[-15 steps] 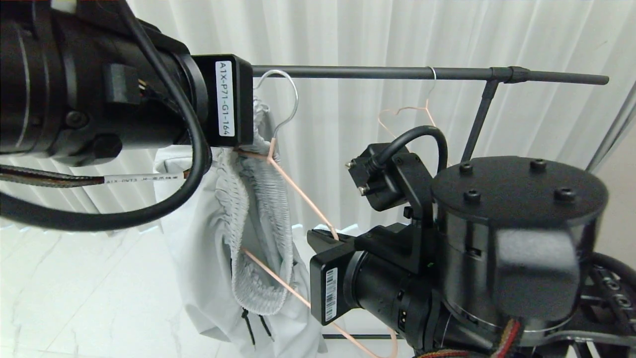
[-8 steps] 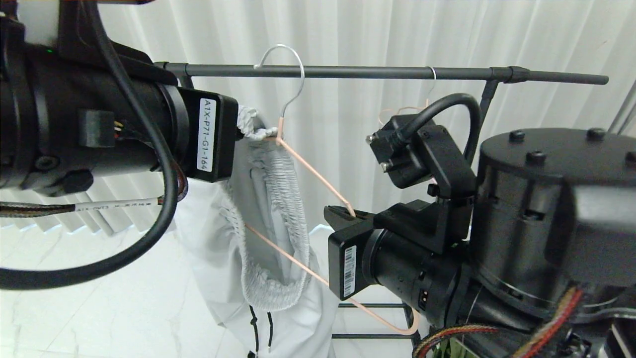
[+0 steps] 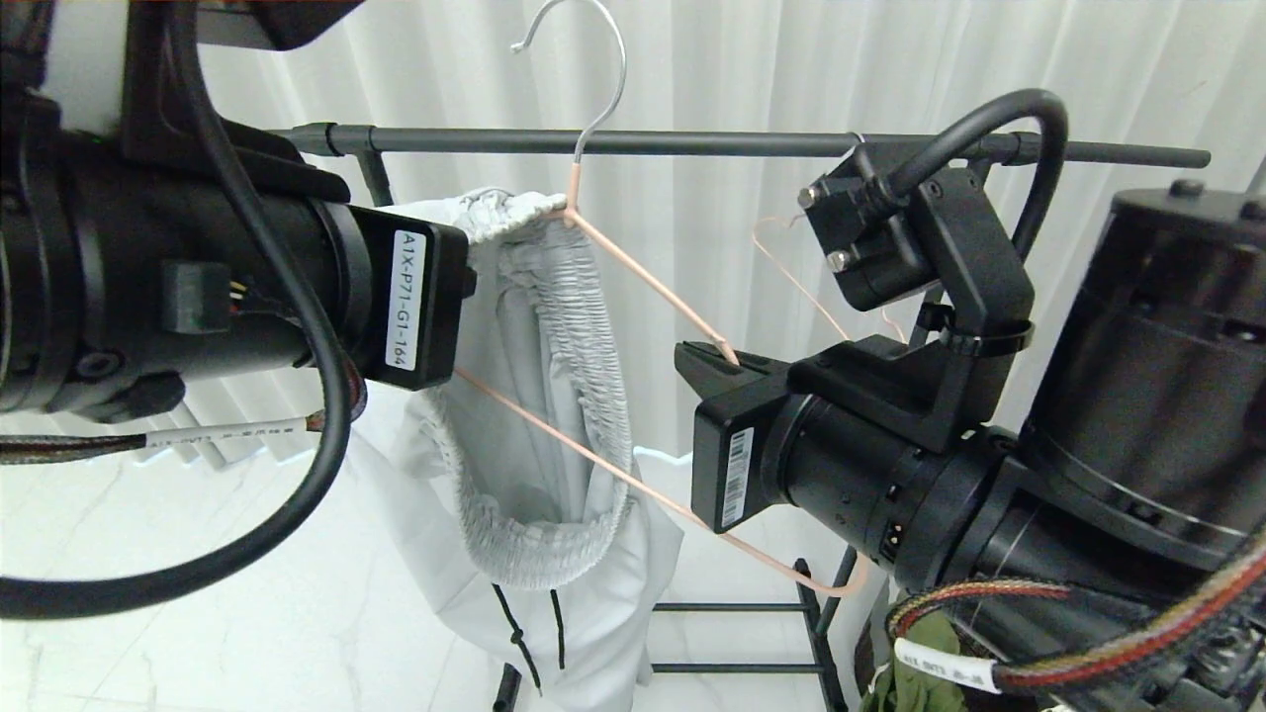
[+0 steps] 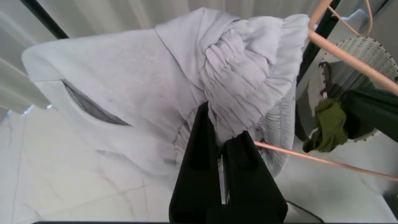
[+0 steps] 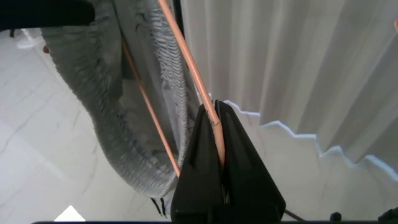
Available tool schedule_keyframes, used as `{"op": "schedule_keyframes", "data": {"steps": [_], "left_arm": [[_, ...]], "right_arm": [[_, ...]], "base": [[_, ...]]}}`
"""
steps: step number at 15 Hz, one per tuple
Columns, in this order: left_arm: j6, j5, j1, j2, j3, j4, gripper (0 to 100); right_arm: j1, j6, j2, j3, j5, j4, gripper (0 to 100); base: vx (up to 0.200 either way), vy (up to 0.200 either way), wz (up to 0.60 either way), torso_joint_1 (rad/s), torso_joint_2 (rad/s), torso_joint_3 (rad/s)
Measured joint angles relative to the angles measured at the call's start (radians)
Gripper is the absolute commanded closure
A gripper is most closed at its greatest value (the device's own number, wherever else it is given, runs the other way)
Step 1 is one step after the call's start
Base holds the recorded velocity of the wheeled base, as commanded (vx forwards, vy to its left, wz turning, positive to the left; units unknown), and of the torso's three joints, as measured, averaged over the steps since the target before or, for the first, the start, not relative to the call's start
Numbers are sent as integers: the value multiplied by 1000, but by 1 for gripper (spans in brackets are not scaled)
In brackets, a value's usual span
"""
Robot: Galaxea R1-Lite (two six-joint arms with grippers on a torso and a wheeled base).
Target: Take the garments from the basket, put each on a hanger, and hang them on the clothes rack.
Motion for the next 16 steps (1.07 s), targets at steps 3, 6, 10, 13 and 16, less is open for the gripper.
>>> {"op": "schedule_keyframes", "data": {"steps": [3,6,10,13,16], "left_arm": [[-1,-2,-2,0,0,-7,0],[-5,-3,-5,1,1,-7,0],[-2,-5,-6,-20,43,-6,0],[40,-6,-22,-75,79,-6,0],[193,-18,-40,-173,106,-6,0]], "right_arm": [[-1,-33,-4,0,0,-47,100],[0,-62,-6,-4,0,-62,100],[-13,-130,-8,6,-2,-135,100],[-53,-161,-30,34,7,-137,100],[-104,-176,-80,93,51,-135,100]], "base": [[0,0,0,0,0,0],[0,0,0,0,0,0],[0,0,0,0,0,0],[0,0,0,0,0,0],[0,0,0,0,0,0]]}}
